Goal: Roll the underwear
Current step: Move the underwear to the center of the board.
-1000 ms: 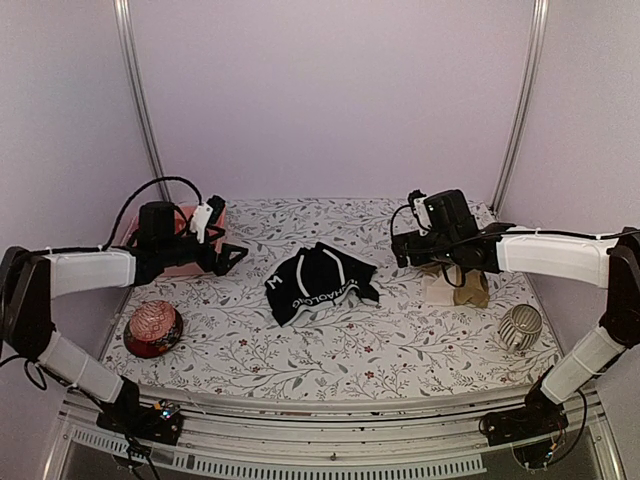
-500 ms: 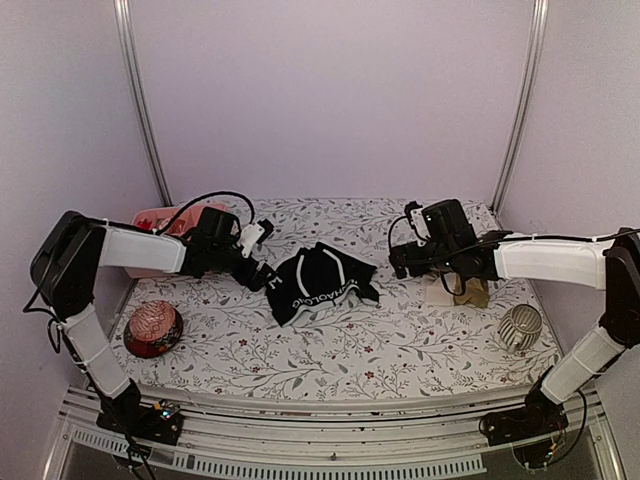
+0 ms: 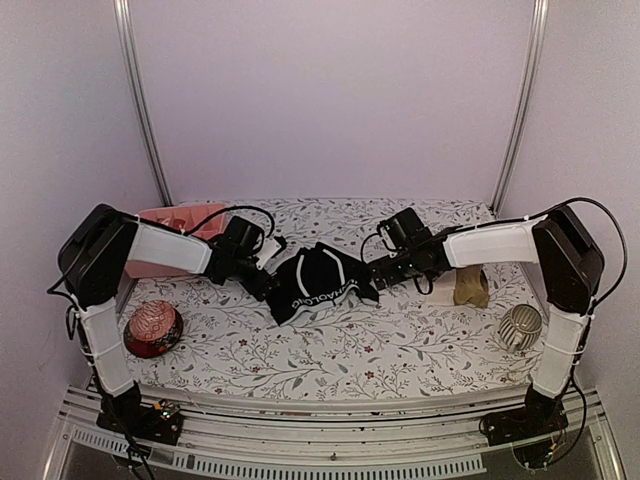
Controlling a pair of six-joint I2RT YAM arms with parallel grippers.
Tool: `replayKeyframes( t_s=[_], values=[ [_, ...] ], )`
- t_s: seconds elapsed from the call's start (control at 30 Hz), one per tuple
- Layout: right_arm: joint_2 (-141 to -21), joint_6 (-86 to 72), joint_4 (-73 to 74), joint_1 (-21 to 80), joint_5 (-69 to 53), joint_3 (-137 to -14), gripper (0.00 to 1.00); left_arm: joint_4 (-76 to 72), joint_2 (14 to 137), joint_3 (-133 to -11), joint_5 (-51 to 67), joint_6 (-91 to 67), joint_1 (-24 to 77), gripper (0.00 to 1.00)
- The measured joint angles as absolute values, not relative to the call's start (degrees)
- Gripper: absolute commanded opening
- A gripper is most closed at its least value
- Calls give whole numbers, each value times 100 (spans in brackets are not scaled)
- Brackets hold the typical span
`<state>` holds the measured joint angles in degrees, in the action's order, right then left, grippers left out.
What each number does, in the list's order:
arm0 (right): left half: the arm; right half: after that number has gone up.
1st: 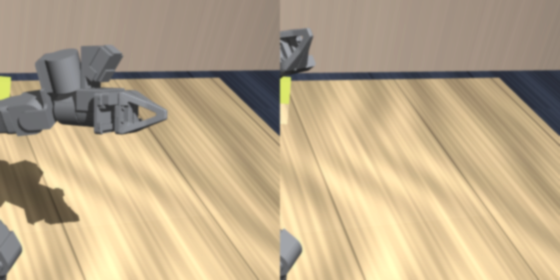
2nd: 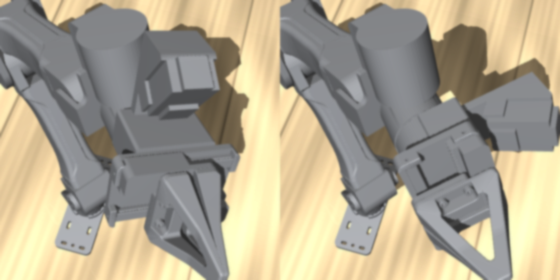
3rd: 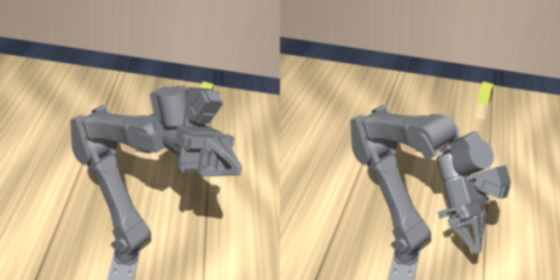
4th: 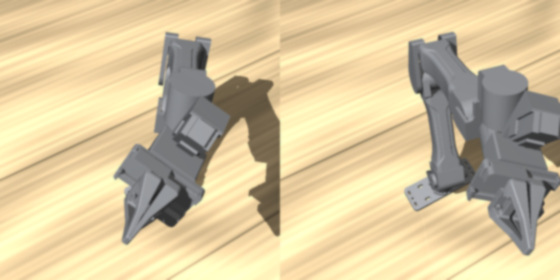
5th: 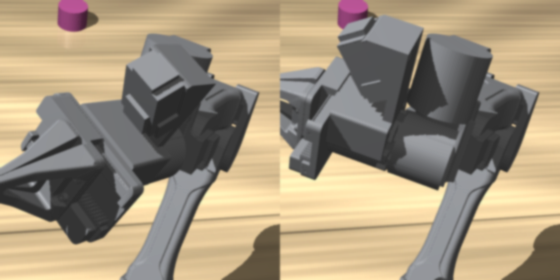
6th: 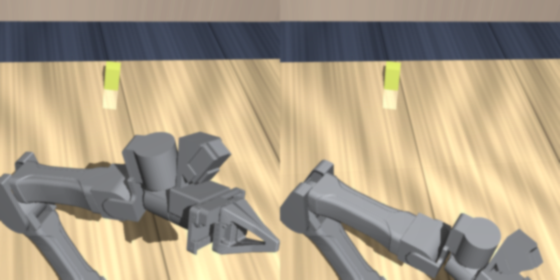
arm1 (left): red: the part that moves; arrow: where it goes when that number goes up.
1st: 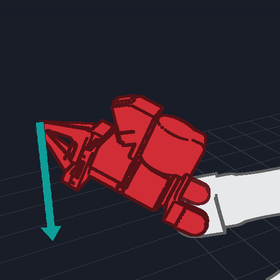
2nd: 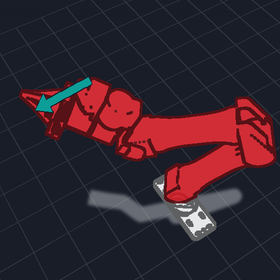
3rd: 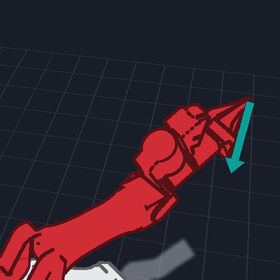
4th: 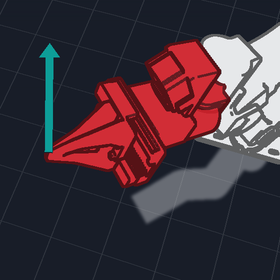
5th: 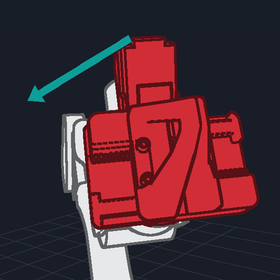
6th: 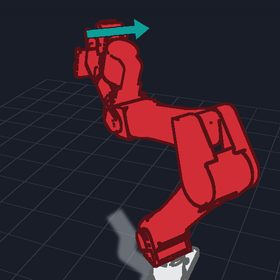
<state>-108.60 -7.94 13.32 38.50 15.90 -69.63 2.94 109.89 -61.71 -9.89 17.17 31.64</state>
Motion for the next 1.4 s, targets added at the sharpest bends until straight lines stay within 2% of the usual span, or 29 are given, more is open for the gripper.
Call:
replayKeyframes(
  t_s=[0.37,0.67,0.93,1.07,1.4],
  values=[
    [-11465,-613,1938,4202,1584,-7417,99,355,11310,-6571,-1874,2099,3192,99],
    [-11308,-1048,2668,4440,1699,-7295,99,362,11972,-7465,-2368,2423,3194,99],
    [-11078,-1527,3417,5450,1570,-7199,99,746,12151,-8075,-2329,2571,3194,99],
    [-10971,-1712,3736,5817,1492,-7216,99,915,11876,-8128,-2257,2576,3192,99],
    [-10121,-1802,3732,5769,1616,-7231,99,1083,10189,-7395,-1417,2335,2838,98]
  ],
)
